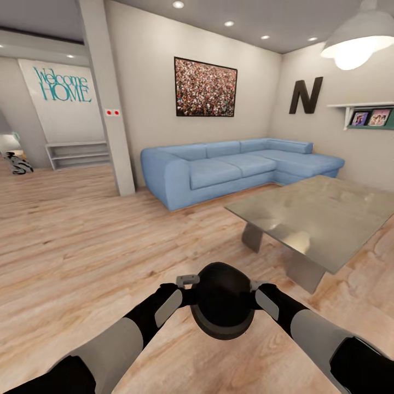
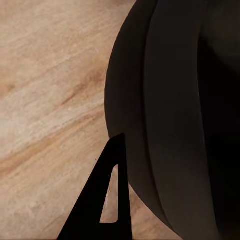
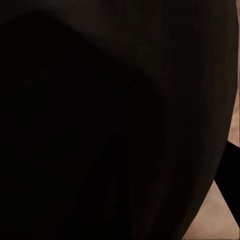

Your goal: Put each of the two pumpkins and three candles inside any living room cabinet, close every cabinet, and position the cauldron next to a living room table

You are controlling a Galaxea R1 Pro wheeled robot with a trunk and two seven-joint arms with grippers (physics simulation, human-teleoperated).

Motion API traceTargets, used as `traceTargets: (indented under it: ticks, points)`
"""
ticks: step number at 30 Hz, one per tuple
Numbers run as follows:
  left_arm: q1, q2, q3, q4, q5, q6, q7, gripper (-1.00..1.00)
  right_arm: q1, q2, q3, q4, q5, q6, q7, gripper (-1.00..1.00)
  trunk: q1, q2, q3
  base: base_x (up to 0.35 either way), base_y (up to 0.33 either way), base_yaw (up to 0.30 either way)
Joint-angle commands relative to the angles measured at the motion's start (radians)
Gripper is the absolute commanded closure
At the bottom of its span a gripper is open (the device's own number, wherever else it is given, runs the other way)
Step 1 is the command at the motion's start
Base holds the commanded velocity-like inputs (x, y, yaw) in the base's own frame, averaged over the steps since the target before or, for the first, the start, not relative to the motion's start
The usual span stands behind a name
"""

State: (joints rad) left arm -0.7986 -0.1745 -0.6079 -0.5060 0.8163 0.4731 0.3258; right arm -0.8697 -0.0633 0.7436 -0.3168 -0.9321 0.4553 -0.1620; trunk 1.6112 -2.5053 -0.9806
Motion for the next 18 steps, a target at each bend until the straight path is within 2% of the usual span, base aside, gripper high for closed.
traceTargets:
  ticks: [1,18]
  points:
    - [-0.001,0.000,-0.004,0.000,0.006,0.002,0.009,1.00,-0.002,-0.001,-0.003,-0.005,-0.008,0.002,-0.008,1.00,0.000,-0.001,-0.001,0.239,0.221,-0.102]
    - [-0.001,0.000,-0.004,0.000,0.006,0.002,0.009,1.00,-0.002,-0.001,-0.003,-0.005,-0.008,0.002,-0.008,1.00,0.000,-0.001,-0.001,0.244,0.232,-0.270]
